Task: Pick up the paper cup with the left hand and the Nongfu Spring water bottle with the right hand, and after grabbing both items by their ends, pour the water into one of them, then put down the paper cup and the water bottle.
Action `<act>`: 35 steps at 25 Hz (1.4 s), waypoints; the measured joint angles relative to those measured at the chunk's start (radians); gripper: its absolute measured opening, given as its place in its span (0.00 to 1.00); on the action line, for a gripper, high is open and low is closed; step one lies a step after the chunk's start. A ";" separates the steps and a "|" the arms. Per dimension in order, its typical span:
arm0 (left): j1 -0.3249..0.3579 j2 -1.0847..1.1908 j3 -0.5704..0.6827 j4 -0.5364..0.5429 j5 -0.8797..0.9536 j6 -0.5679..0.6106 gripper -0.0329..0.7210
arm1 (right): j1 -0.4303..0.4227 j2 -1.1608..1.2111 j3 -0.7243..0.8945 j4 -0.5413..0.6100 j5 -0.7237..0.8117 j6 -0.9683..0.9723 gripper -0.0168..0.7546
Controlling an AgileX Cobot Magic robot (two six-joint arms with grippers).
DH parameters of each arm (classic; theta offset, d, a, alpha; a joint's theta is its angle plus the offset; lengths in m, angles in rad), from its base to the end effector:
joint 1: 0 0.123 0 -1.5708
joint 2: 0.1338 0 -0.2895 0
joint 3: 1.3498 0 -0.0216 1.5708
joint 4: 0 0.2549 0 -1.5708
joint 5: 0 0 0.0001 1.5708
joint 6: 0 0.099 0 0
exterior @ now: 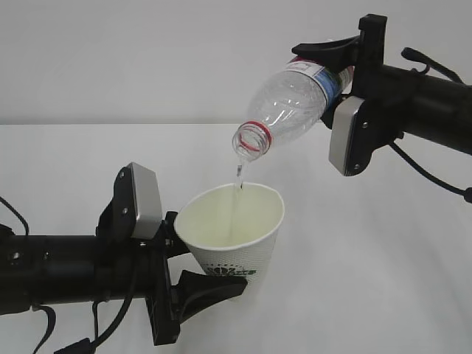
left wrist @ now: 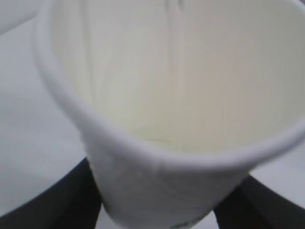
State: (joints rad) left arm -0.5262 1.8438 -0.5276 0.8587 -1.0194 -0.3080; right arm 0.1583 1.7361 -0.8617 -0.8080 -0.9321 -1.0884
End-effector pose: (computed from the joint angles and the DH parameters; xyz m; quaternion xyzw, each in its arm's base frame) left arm 0.2184 -0.2006 0.1255 0.4672 0.6597 -0.3583 0.4670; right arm 0.3475 0.1136 0.2312 -0.6694 0.2595 -0.2859 0.6347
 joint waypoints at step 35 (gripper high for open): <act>0.000 0.000 0.000 0.003 0.006 0.000 0.68 | 0.000 0.000 -0.002 0.006 0.000 -0.004 0.59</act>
State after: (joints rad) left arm -0.5262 1.8438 -0.5276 0.8617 -1.0135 -0.3080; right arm 0.1583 1.7361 -0.8634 -0.8020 -0.9321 -1.0921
